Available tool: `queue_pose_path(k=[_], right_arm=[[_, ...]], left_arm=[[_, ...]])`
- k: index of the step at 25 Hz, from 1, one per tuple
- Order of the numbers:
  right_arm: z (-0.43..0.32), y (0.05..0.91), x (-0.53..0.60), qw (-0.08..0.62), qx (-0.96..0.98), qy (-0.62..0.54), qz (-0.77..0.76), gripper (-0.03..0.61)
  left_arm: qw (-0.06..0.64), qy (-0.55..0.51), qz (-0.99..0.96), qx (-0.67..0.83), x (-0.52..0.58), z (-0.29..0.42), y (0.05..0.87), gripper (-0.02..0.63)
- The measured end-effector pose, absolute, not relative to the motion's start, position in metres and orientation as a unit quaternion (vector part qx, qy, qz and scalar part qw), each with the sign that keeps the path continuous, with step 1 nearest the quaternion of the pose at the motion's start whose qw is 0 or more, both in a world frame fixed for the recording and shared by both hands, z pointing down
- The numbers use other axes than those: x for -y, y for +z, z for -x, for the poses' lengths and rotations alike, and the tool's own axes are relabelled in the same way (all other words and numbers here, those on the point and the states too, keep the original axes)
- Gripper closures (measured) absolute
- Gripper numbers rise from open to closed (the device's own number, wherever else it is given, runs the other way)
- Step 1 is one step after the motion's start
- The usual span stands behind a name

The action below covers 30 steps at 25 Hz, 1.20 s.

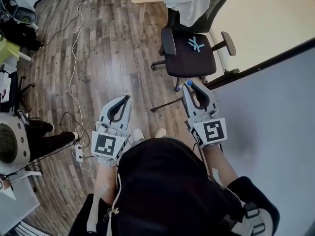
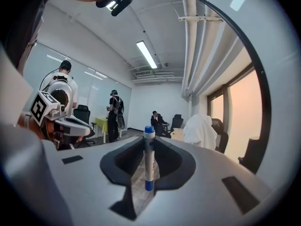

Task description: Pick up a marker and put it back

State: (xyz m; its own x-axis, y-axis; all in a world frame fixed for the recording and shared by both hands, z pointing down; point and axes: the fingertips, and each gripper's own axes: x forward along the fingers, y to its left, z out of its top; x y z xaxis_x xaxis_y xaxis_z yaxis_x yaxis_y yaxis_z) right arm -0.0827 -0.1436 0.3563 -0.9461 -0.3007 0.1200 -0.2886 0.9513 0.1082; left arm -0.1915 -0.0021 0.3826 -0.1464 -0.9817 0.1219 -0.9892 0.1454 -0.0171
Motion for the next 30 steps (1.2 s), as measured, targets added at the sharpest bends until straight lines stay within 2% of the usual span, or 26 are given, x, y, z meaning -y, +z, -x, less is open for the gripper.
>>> queue_pose_path(k=[21, 30], right_arm=[[-0.037, 0.377, 0.224, 0.091, 0.939, -0.026, -0.332, 0.499], [-0.066, 0.401, 0.239, 0.107, 0.922, -0.014, -0.371, 0.499]], left_arm=[[0.051, 0.067, -0.75, 0.656, 0.088, 0.135, 0.394, 0.606], [0.068, 0.102, -0.768, 0.629, 0.103, 0.12, 0.4, 0.606]])
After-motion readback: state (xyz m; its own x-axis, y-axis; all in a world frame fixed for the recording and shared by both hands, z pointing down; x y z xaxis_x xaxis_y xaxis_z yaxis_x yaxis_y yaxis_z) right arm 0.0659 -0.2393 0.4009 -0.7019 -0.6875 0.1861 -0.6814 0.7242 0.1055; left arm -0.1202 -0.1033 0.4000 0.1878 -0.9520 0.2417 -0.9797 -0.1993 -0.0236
